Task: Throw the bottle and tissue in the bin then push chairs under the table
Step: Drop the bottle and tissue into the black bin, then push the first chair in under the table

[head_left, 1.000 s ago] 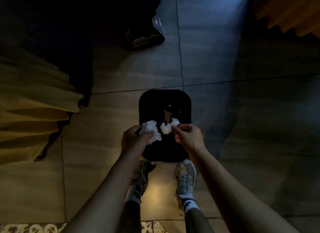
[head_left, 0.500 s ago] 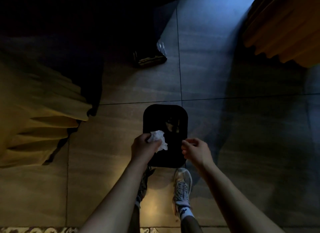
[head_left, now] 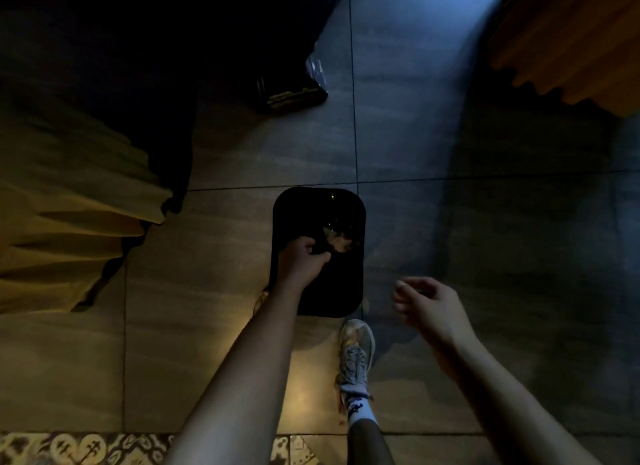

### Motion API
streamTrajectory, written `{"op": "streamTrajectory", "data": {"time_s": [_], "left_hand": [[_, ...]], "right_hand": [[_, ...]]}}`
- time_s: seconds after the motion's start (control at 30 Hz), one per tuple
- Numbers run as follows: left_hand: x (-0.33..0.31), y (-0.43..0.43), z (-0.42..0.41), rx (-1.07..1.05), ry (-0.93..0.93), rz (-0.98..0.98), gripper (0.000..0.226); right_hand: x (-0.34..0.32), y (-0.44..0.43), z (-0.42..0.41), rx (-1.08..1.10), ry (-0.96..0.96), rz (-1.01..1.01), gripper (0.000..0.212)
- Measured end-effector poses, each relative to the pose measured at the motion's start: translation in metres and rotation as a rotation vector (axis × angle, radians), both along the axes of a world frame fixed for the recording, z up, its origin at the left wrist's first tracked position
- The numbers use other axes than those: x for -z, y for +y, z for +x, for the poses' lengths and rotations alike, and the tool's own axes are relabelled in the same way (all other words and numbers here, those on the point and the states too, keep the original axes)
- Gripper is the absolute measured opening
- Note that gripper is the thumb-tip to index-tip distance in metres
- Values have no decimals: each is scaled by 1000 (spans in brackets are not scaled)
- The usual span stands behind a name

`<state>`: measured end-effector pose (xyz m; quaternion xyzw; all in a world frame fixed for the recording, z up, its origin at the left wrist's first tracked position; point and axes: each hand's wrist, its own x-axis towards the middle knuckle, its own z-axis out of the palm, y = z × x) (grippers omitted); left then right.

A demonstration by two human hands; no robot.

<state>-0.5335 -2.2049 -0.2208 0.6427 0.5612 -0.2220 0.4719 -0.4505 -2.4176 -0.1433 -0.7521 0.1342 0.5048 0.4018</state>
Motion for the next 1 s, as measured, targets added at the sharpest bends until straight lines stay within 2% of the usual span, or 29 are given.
{"op": "streamTrajectory", "data": {"time_s": [0.1,0.2,0.33,0.4,0.53,0.7,0.8,1.0], "left_hand": [[-32,2,-2,130,-15,25,52],[-88,6,-5,196,-72,95,48],[-184,8,-13,150,-169,186,51],[-237,11,-17,131,-204,238,53],[-339,27,-47,194,-247,490,57],[-431,55,-105,219,-243,703,67],[-458,74,-137,179,-229,791,69],[-502,97,-277,59,-157,904,75]], "right_hand": [[-27,0,17,-43,-39,-53,12],[-62,13,29,-150,-146,-106,20],[-139,46,30,-353,-341,-135,31],[-182,65,25,-457,-405,-137,44],[-271,108,4,-674,-643,-123,67],[-364,160,-36,-858,-793,-26,73],[-392,189,-58,-887,-861,9,73],[-445,224,-167,-1007,-953,64,77]]}}
